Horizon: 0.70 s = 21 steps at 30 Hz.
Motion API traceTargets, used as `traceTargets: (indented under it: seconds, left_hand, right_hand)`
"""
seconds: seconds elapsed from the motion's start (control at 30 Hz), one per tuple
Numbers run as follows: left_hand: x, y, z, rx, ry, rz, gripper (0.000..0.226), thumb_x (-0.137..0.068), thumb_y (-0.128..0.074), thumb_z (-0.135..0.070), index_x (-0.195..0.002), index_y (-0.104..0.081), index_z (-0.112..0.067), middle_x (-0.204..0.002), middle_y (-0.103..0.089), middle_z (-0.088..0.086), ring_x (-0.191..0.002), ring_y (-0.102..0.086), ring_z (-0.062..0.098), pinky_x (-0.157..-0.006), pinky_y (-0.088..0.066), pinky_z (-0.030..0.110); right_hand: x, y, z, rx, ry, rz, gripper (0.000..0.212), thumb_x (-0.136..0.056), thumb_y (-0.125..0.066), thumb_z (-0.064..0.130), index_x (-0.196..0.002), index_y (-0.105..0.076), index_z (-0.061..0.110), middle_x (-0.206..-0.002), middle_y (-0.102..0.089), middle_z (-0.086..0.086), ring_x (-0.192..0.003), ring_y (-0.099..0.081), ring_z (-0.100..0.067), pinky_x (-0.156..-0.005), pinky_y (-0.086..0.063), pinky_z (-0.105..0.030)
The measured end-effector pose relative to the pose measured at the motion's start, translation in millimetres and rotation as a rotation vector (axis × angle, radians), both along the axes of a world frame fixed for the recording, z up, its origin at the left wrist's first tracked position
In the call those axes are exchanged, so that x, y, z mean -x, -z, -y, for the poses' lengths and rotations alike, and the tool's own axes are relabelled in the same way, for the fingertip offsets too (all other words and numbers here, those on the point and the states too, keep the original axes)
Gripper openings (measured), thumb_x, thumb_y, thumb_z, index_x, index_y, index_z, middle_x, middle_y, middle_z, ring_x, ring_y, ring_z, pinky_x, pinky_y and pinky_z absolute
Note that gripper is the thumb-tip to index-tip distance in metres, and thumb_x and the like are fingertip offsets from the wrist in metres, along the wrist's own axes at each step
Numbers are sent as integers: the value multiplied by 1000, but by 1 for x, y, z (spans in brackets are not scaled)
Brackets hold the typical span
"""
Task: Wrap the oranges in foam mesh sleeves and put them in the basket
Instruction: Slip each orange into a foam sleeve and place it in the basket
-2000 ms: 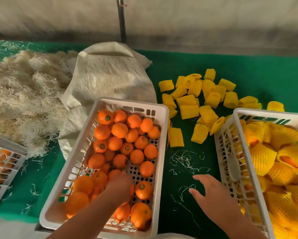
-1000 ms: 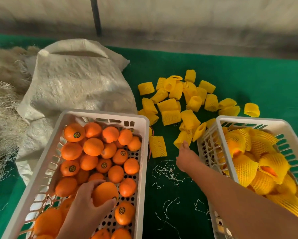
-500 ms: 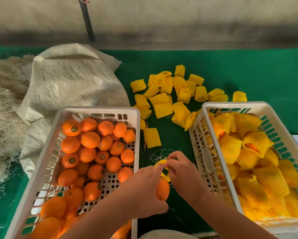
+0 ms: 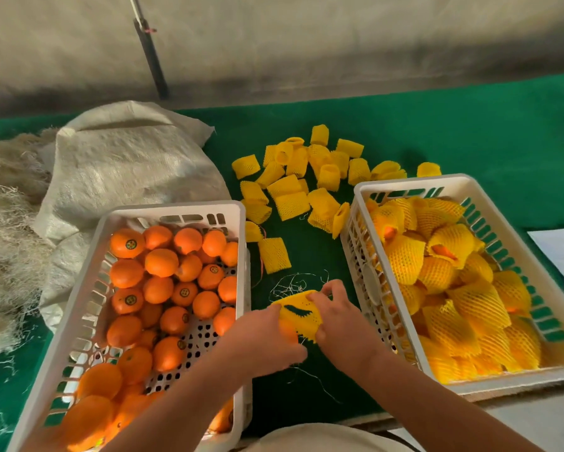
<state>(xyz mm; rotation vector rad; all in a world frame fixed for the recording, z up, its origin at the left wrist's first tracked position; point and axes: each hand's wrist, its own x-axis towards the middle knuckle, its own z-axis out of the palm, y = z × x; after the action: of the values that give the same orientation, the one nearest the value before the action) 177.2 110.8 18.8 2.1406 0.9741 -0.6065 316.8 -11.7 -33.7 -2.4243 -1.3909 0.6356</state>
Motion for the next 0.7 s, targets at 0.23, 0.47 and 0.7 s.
traceTargets:
  seconds: [0.23,0.47,0.7]
  left_hand:
    - [1,-19,7,835,-1010,465,52,-76,-88,-34,-117,-60,-20,-120,-64,16,-92,-77,32,-70,-64,42]
    - [1,-18,33,494,-838,536,63,-82,-82,-45,-135,-53,-25,-123,-54,-3,-108,-64,25,-78,-66,40]
    - [16,-23,24,694,-778,543,63,-81,-86,-13,-133,-55,-29,-129,-54,5,-105,-72,30,-76,-64,32]
  right_hand:
    - [17,-8,12,-94,-3,-100,51,-90,-71,11,-127,-45,36,-124,-31,9,-78,-48,-1,-63,-36,-11]
    - [21,-17,16,-194,0,-179,67,-89,-80,28,-142,-40,37,-139,-24,17,-100,-53,-4,-74,-39,2]
    - [17,-34,23,-176,-53,-146,74,-92,-76,37,-152,-31,36,-145,-13,18,-105,-49,-8,-71,-29,8]
